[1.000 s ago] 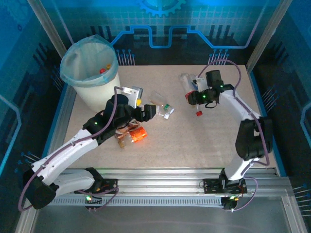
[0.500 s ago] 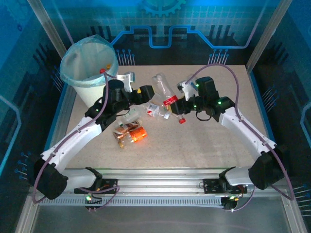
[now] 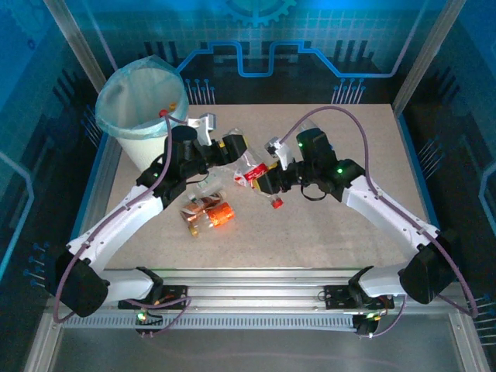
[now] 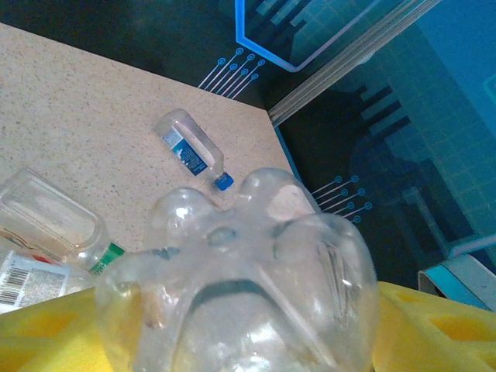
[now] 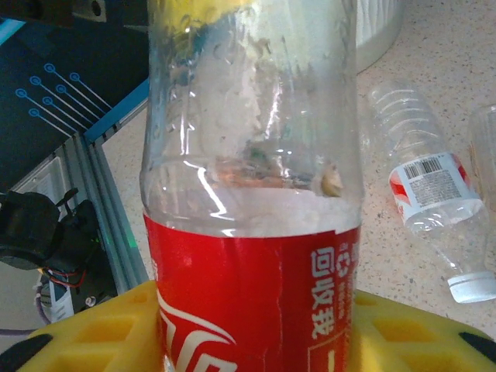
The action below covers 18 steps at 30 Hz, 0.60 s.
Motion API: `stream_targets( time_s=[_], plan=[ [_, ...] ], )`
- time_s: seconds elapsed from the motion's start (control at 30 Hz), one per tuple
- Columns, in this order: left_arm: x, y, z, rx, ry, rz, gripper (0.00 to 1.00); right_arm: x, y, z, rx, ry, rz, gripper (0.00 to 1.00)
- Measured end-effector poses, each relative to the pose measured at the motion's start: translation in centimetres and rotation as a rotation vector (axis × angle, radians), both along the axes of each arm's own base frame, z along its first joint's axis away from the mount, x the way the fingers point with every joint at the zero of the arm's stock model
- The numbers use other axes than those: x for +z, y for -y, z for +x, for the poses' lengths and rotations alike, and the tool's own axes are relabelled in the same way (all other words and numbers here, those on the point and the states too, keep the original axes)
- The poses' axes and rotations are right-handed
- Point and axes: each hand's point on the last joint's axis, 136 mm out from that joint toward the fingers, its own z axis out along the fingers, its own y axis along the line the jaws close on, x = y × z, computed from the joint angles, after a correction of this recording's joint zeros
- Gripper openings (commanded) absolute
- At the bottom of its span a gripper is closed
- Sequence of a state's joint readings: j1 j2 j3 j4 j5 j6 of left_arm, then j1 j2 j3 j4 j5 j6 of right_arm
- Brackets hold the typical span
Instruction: Put the plastic bottles in the bin
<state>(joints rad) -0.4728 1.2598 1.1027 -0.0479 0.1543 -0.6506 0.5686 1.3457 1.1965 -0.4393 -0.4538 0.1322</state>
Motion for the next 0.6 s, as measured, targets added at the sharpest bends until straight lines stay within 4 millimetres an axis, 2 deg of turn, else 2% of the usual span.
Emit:
stream_targets(
  time_s=[0.13, 0.4, 0.6],
  plan=[
    [-0.08, -0.15, 0.08, 0.005, 0.0, 0.005, 0.59, 0.05, -0.23, -0.1, 0.004, 0.002, 0.002, 0.49],
    [-0.12, -0.16, 0.08, 0.005, 0.0, 0.007, 0.67, 0.02, -0.35, -0.23, 0.007, 0.003, 0.0, 0.49],
    [-0.19, -0.28, 0.12, 0.008, -0.003, 0.008, 0.61, -0.01, -0.34, -0.21, 0.005, 0.004, -0.002, 0.49]
  ],
)
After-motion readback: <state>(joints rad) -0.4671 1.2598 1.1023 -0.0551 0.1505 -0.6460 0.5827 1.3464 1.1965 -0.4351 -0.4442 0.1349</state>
